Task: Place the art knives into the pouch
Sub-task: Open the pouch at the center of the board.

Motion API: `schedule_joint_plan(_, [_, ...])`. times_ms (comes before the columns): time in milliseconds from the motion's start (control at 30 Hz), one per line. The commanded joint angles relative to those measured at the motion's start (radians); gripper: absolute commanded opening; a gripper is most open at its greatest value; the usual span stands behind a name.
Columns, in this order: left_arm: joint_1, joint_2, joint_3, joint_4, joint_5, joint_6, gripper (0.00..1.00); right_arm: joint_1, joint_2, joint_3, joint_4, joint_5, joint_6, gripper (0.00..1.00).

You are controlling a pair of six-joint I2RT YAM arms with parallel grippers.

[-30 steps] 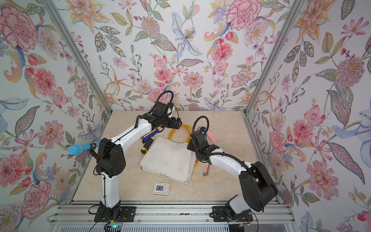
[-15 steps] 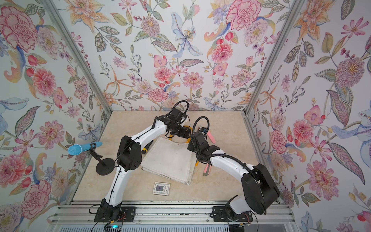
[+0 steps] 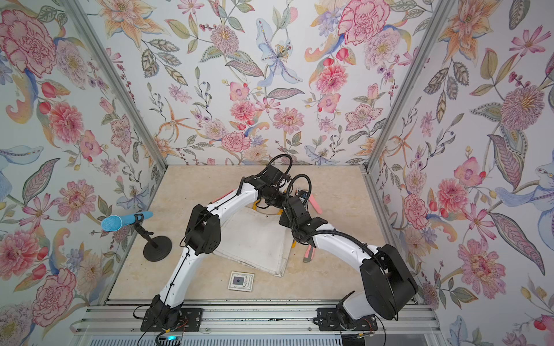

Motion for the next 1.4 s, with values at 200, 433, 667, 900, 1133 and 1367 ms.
schedule_joint_plan(200, [0.003,0.094,0.094,0.073,0.056,0.011,0.68,0.023,-0.047,0.01,-0.089,0.031,-0.003,0.0])
schedule_joint_plan(433, [0.029,0.12,0.103,0.226,0.133,-0.078,0.65,0.019,-0.066,0.003,-0.127,0.036,-0.005,0.0])
schedule_joint_plan(667, [0.061,0.145,0.093,0.41,0.19,-0.21,0.62,-0.004,-0.081,-0.004,-0.137,0.021,-0.016,0.0])
schedule_joint_plan(900, [0.066,0.107,-0.004,0.652,0.251,-0.334,0.35,-0.01,-0.099,-0.02,-0.142,0.008,-0.022,0.0])
schedule_joint_plan(1133, [0.089,0.024,0.078,0.598,0.218,-0.284,0.0,-0.052,-0.116,-0.028,-0.141,0.019,-0.013,0.0])
schedule_joint_plan(1367, [0.114,-0.128,0.083,0.505,0.254,-0.192,0.0,-0.098,-0.27,-0.024,-0.142,0.07,0.005,0.56])
